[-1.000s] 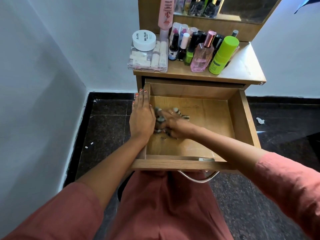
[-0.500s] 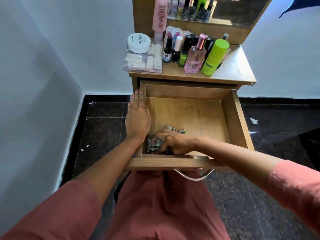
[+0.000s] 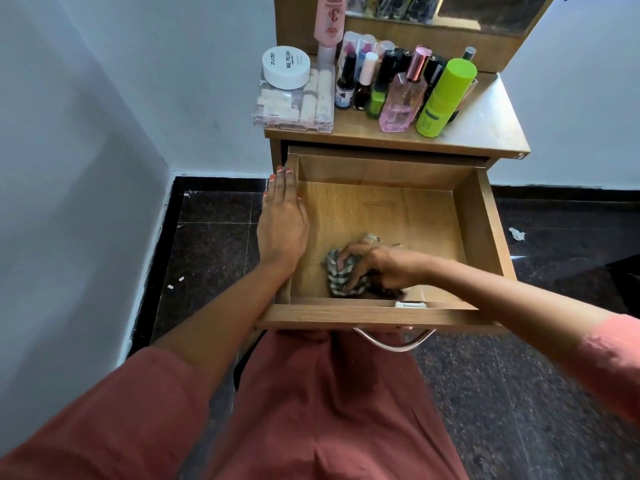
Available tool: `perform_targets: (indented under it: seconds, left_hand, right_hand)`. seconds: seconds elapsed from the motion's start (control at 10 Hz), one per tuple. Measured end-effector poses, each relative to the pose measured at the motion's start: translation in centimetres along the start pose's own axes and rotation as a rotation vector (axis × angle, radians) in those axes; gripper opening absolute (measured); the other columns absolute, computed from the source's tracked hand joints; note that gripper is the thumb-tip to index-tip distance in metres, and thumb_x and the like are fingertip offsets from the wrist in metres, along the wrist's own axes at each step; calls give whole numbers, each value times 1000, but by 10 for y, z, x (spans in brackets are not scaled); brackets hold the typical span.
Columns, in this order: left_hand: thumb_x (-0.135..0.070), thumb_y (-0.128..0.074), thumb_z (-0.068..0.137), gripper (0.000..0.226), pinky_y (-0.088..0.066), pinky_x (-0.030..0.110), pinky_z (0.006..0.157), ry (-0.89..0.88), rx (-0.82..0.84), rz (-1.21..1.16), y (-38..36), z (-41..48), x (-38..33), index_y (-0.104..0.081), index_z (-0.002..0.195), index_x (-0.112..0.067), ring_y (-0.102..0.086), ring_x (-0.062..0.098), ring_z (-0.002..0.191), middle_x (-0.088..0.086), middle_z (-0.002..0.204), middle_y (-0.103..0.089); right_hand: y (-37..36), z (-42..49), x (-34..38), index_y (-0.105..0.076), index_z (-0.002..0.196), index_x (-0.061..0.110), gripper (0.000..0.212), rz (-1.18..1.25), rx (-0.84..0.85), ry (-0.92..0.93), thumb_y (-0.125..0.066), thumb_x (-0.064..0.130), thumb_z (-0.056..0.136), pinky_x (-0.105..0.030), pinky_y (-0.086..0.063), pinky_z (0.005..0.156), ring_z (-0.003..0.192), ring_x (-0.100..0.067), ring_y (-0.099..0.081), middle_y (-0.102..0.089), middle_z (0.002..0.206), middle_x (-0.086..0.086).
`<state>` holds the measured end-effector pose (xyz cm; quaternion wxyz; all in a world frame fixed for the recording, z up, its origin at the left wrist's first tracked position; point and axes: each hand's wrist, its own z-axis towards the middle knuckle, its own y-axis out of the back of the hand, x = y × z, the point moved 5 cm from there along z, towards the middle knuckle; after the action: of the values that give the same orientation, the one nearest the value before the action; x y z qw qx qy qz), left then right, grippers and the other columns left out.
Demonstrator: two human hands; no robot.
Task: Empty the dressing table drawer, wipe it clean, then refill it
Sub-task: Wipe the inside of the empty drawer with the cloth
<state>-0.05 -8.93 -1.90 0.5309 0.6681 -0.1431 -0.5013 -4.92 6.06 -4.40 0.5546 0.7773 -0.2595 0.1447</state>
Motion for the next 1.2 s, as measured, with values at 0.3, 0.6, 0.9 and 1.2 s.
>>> perform_targets:
  seconds: [0.3,0.6,0.9,1.2]
  left_hand:
    - [-15,-23,100,48,-10,32,120,6,9,5,0,0,0,-12,147,-7,-8,20,145,8,157,-9]
    - [-14,-24,100,48,-9,32,120,-9,2,5,0,0,0,-14,146,-6,-9,21,145,10,156,-11]
    - [-14,-25,100,48,-10,32,119,-14,-10,3,0,0,0,-15,146,-6,-10,21,145,10,156,-12]
    - [-14,-25,100,48,-10,33,120,-13,-9,6,-1,1,1,-16,146,-5,-10,21,145,11,156,-13]
  right_hand:
    - [45,-7,-65,-63,116,25,40,-79,-371,-395,-63,6,81,-49,-32,107,129,-36,-33,-38,140,-14]
    - [14,-17,11,-57,124,24,47,-203,-87,-245,-56,7,80,-37,-44,98,124,-26,-45,-38,143,-3]
    - [34,-42,-33,-51,128,23,46,-303,-91,-414,-56,9,84,-43,-45,97,131,-29,-36,-24,151,-7]
    - [49,-39,-60,-43,133,25,47,-315,-338,-586,-57,25,88,-47,-47,85,124,-34,-38,-32,144,-9]
